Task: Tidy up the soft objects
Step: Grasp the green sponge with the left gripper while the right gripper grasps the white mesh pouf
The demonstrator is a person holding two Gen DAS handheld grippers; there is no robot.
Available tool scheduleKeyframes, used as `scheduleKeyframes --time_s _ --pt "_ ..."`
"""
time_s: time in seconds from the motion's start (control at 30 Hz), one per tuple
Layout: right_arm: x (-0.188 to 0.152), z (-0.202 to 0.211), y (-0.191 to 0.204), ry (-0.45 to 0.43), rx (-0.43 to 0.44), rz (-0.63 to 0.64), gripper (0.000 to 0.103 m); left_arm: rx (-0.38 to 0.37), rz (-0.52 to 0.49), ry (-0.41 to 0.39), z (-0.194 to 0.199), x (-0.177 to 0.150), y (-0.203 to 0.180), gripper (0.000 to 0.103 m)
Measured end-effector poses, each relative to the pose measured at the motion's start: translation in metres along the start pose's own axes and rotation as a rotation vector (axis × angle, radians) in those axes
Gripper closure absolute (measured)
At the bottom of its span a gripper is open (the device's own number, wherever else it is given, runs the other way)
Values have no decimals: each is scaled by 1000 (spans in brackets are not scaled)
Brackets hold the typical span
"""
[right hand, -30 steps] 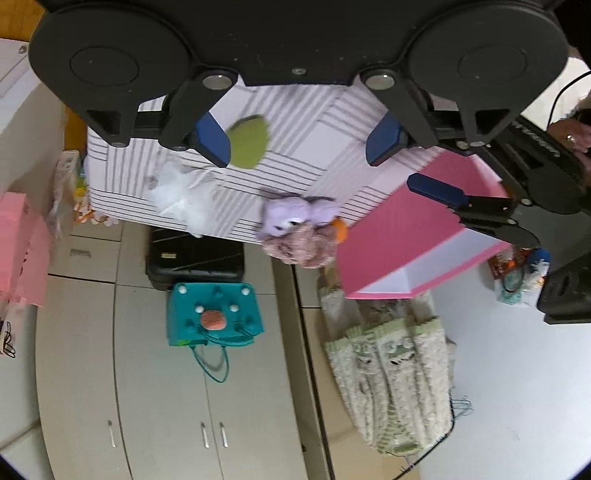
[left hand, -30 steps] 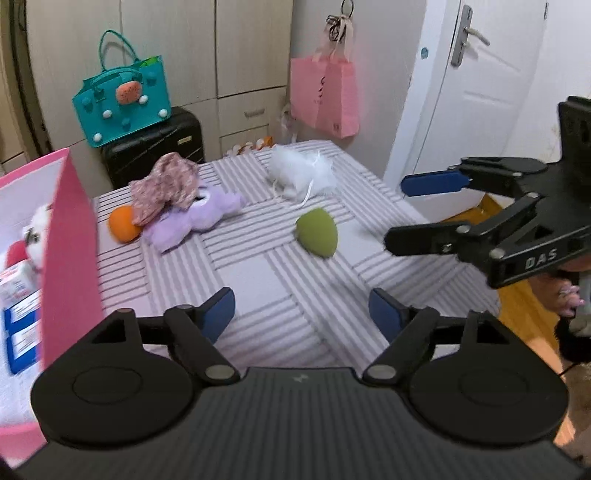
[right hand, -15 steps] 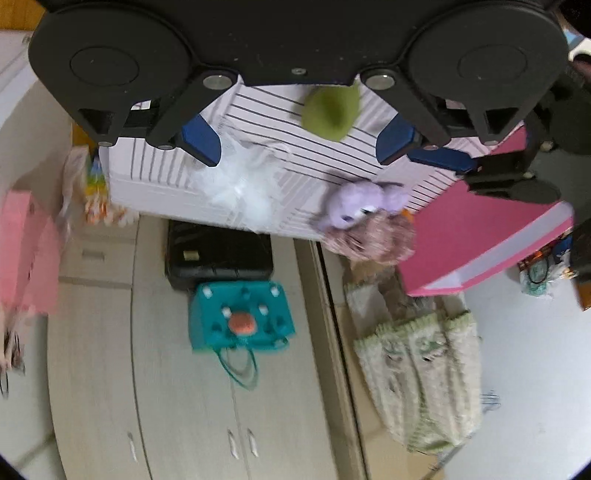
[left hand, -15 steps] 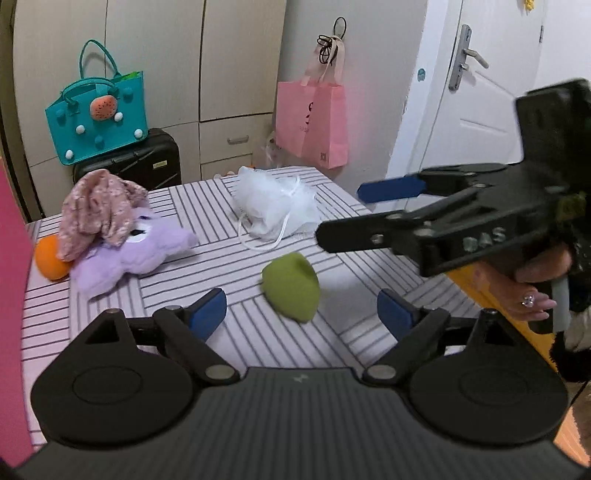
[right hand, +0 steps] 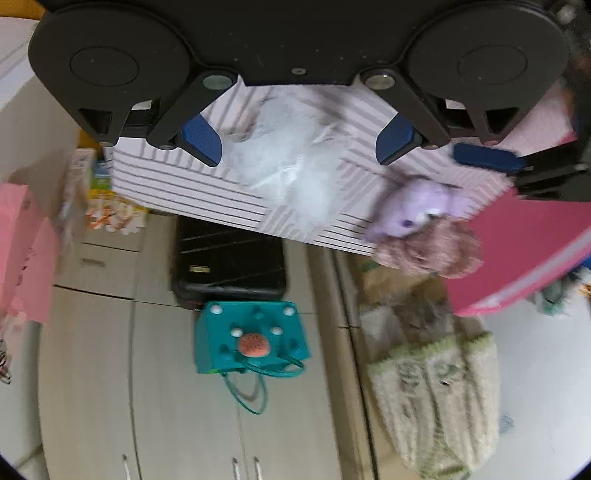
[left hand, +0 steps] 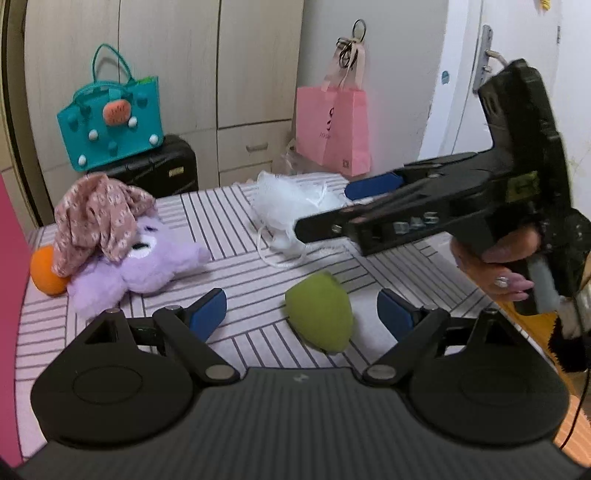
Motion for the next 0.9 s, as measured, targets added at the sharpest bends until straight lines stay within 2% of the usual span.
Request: scheduleKeyframes --time_s 0.2,0.27,0.5,0.53,0.57,0.6,0.63,0.67,0.7,0.77,0.9 --pt "-1 -20 -4 -16 16 -28 10 3 -6 -2 -7 1 -4 20" --pt "-2 -26 -7 -3 25 -54 10 7 -8 -11 -8 3 -6 29" --pt "-6 -28 -7 -3 65 -114 10 5 -11 15 -16 -4 -12 48" --pt "-6 -28 -7 -2 67 -123 13 8 -9 20 -17 -5 -12 53" --pt "-6 -28 -8 2 65 -126 26 6 -7 29 -18 -7 -12 62" --pt "-7 -28 -8 7 60 -123 37 -3 -4 48 -20 -9 -12 64" --pt "-8 -28 -6 12 59 -112 43 0 3 45 -19 -10 -13 64" --pt "-8 -27 -4 10 55 -102 58 6 9 42 -19 -10 -12 65" --pt "-8 -26 -2 9 59 -101 67 8 13 43 -18 -9 -13 65" --pt "-8 -22 1 10 71 -107 73 3 25 35 -14 -9 -12 65" --pt "-10 -13 8 11 42 -81 76 -5 38 15 -4 -7 -11 65"
Point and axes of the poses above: each gripper's, at about its wrist camera, not at the fingertips, and z roughly against the way its jaws point, y to its left, x to its top, the point moved 9 cm from there along -z, roughly the way its jaws point, and after that the axes turned 7 degrees about z, right-handed, at the moved point
